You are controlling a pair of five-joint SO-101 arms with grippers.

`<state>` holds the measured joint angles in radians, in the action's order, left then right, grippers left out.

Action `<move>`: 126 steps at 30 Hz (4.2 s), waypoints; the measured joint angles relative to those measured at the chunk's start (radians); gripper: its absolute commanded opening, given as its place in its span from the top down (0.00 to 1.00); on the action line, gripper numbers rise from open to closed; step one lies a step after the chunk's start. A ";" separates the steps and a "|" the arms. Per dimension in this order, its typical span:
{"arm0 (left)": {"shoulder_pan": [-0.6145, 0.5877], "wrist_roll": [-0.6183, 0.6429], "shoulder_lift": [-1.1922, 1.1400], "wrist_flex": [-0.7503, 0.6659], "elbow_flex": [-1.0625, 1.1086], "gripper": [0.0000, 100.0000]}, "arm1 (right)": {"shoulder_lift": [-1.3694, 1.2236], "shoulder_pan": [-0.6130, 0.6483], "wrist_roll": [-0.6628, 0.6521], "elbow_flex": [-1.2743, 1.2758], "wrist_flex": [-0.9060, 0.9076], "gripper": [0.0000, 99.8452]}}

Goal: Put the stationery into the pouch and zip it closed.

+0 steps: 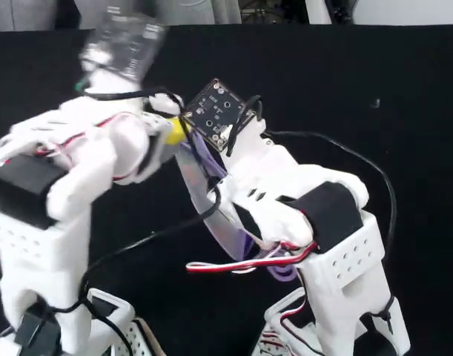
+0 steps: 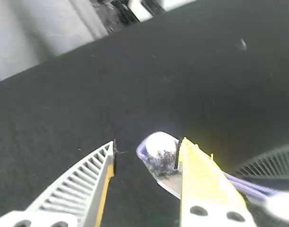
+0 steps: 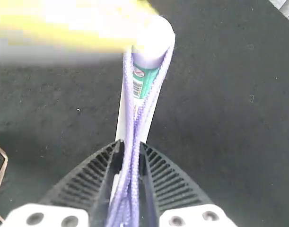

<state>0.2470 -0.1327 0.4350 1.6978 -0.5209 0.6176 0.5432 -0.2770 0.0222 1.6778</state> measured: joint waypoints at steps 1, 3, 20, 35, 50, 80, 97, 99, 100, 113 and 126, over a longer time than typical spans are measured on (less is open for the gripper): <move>-0.014 0.002 0.000 -0.008 0.020 0.78 | 0.000 0.000 0.000 0.000 0.000 0.99; -0.049 0.002 -0.011 -0.035 0.080 0.78 | 0.000 -0.002 0.000 0.000 0.000 0.99; -0.100 0.008 -0.063 -0.135 0.221 0.78 | 0.002 -0.003 -0.003 0.002 0.002 0.99; -0.003 0.032 0.075 -0.133 0.318 0.78 | 0.002 -0.003 -0.002 0.002 0.002 0.99; 0.081 0.104 0.106 -0.149 0.442 0.78 | 0.003 0.000 -0.006 0.002 0.003 0.99; -0.232 0.213 0.295 0.052 0.710 0.77 | -0.005 0.000 0.121 0.077 -0.298 0.99; 0.011 0.212 1.367 -0.149 1.215 0.77 | -0.250 0.000 0.216 -0.163 -0.319 0.99; 0.064 0.212 1.366 -0.158 1.247 0.77 | -0.298 0.003 0.227 -0.210 -0.319 0.99; 0.101 0.212 1.366 -0.160 1.261 0.77 | -0.324 0.009 0.232 -0.235 -0.319 0.99; 0.468 0.207 1.393 -0.370 1.479 0.77 | -0.531 0.031 0.295 -0.489 -0.319 0.99; 0.244 0.209 1.389 -0.825 1.878 0.78 | -0.531 0.031 0.295 -0.551 -0.321 0.99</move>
<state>0.4910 0.0760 1.8236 0.8723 1.3571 0.0867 0.5738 0.0176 -0.5286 1.3571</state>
